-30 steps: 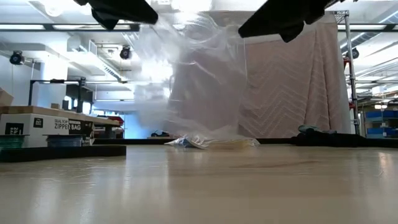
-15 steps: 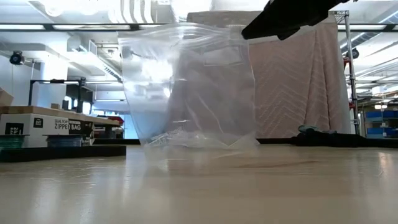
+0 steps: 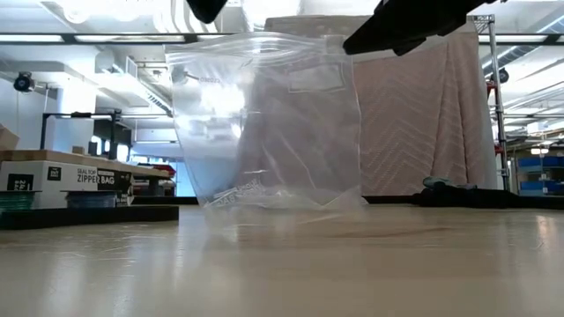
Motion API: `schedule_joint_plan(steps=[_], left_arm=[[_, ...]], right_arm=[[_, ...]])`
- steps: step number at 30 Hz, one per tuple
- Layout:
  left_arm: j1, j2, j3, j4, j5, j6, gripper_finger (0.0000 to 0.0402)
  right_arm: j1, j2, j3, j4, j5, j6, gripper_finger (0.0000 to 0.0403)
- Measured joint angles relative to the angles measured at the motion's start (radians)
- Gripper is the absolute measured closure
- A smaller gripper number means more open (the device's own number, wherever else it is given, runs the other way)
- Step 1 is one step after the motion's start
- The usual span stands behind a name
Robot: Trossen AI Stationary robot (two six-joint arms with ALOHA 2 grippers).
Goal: Sort rubber bands
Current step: Open the transparent zip bag
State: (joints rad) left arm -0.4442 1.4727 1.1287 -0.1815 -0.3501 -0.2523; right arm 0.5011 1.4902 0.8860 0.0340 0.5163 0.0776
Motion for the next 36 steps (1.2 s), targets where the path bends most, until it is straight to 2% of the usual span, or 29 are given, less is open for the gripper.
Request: schedule_joint_plan(steps=[6, 11, 14, 16, 19, 25, 30, 36], left_arm=[[0.018, 0.072, 0.066, -0.118, 0.003, -0.004, 0.0397], [0.036, 0.132, 0.144, -0.278, 0.003, -0.046, 0.0398], [0.038, 0.175, 0.19, -0.321, 0.006, -0.044, 0.0401], [0.038, 0.201, 0.212, -0.336, 0.044, -0.042, 0.04], [0.038, 0.232, 0.238, -0.333, 0.08, -0.041, 0.0401], [0.043, 0.269, 0.236, -0.346, 0.08, -0.043, 0.0401], [0.043, 0.285, 0.236, -0.308, 0.022, -0.045, 0.0401], [0.041, 0.283, 0.218, -0.135, -0.007, 0.025, 0.0401]], right_arm=[[0.0, 0.0, 0.019, -0.016, 0.0, -0.001, 0.0403], [0.0, 0.0, 0.09, -0.092, 0.0, -0.001, 0.0403], [0.0, 0.0, 0.129, -0.124, 0.0, 0.006, 0.0403], [-0.002, 0.0, 0.153, -0.151, 0.0, 0.032, 0.0403], [-0.003, 0.0, 0.185, -0.175, 0.0, 0.051, 0.0403], [0.0, 0.0, 0.237, -0.178, 0.0, 0.021, 0.0403], [0.0, 0.0, 0.247, -0.174, 0.0, 0.016, 0.0403], [-0.002, 0.0, 0.216, -0.177, 0.0, 0.054, 0.0403]])
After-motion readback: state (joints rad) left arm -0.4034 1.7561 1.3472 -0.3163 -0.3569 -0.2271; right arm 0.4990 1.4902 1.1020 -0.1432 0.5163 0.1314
